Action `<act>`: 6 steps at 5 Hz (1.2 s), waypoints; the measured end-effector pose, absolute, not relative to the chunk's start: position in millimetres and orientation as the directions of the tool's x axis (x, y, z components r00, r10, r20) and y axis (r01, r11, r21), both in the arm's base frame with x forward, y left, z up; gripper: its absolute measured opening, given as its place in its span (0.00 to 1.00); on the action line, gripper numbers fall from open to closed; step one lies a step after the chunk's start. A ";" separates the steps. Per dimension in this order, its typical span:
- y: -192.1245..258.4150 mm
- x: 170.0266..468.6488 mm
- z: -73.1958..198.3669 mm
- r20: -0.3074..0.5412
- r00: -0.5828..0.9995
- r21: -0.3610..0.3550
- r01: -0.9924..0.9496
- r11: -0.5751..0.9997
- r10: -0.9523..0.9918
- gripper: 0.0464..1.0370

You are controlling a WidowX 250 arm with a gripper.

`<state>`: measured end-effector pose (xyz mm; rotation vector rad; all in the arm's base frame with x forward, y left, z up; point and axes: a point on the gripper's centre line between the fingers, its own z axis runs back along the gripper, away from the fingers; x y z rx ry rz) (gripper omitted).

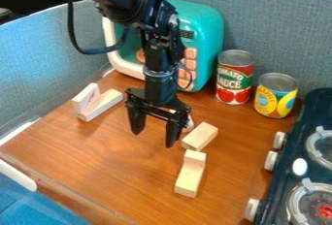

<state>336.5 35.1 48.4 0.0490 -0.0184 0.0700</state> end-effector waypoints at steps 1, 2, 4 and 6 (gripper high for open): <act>34.1 333.3 37.6 -0.013 0.997 0.047 -0.074 0.996 0.075 0.96; 14.4 323.6 37.2 -0.023 0.991 0.082 -0.128 0.988 0.130 0.96; -41.9 313.2 61.0 0.072 0.955 0.008 -0.289 0.957 0.287 0.96; -31.4 333.9 32.7 0.013 0.954 -0.009 -0.299 0.954 0.299 0.96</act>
